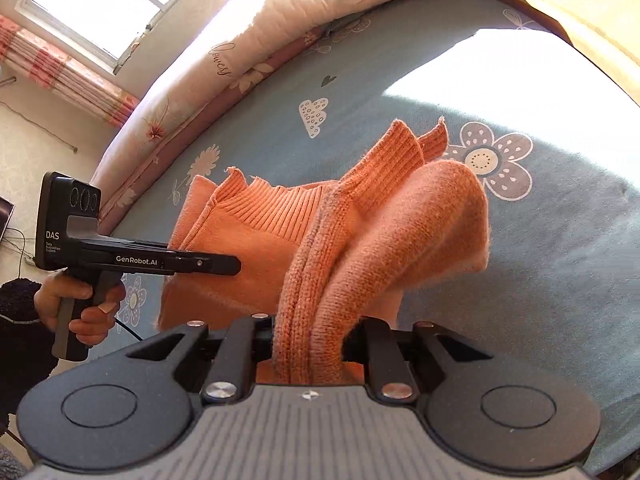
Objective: Fold clothes
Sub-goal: 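Raise the side edge higher and carry it over the sweater with both grippers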
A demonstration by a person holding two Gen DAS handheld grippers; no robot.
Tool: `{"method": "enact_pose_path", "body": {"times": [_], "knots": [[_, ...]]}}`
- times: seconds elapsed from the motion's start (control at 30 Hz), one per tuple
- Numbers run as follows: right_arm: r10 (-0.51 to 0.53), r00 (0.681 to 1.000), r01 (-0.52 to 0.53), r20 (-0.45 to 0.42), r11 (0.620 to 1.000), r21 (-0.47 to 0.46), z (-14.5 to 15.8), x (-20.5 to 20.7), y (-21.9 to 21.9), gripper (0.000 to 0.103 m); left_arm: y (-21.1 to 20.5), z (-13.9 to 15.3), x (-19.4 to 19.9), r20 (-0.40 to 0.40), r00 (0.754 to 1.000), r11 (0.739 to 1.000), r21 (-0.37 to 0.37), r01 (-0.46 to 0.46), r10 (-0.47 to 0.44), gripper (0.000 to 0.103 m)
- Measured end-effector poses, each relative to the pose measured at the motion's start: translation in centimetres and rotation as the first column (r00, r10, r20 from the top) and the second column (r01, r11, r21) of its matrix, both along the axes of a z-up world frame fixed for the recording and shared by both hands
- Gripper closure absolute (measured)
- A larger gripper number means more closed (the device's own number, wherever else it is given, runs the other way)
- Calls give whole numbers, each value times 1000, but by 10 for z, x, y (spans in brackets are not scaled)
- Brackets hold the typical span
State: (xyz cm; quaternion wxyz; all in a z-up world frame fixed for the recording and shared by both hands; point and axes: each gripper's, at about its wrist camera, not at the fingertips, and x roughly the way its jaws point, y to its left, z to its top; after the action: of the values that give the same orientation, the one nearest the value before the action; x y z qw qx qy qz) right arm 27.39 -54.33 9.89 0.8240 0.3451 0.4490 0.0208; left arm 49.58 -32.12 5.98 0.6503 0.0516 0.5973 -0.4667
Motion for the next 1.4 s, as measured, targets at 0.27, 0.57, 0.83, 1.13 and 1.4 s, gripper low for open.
{"method": "enact_pose_path", "body": {"times": [0.27, 0.57, 0.83, 1.13, 1.4], "knots": [[-90, 995, 89, 38, 996, 15, 2, -17, -54, 84, -92, -6, 9, -24, 997, 997, -33, 71, -72, 87], [-202, 977, 200, 76, 979, 30, -16, -29, -95, 84, -183, -17, 23, -2, 989, 986, -71, 150, -151, 88], [-295, 955, 292, 41, 954, 70, -50, -47, -107, 83, -255, -26, 21, 32, 972, 967, -97, 236, -234, 88], [-367, 929, 370, -46, 923, 105, -98, -70, -104, 82, -294, -72, 38, 74, 973, 976, 12, 217, -218, 88], [-417, 899, 432, -131, 895, 115, -134, -94, -104, 81, -293, -114, 71, 134, 980, 984, 119, 129, -145, 86]]}}
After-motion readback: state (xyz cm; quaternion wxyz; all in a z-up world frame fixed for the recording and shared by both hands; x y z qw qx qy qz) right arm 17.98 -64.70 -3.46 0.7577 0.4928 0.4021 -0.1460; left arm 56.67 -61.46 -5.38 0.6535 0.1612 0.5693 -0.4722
